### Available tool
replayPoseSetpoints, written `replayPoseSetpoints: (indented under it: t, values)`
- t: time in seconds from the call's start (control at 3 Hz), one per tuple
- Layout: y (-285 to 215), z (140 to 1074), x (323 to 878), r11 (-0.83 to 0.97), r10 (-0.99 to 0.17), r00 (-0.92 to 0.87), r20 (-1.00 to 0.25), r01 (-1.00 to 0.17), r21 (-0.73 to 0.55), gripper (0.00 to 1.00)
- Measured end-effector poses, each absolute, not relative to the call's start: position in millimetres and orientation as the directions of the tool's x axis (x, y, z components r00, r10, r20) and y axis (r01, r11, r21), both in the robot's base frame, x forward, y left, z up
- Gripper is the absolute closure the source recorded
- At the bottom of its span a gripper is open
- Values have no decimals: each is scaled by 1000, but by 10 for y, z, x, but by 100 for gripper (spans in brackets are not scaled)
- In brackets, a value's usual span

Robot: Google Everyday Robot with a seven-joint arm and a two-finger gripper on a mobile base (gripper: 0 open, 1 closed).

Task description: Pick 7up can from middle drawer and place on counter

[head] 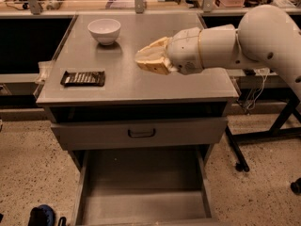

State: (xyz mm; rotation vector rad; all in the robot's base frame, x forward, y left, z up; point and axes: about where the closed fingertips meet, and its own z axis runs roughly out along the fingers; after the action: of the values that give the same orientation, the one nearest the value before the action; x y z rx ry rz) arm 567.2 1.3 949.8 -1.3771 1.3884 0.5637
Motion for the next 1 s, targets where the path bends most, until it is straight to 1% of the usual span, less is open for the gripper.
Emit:
replayPoseSetpoints:
  t: [0.67,1.0]
  values:
    - [13,9498,5672,226,-421,215,-881,-916,-331,11]
    - [14,9498,5672,226,-421,215,-881,-916,-331,0]
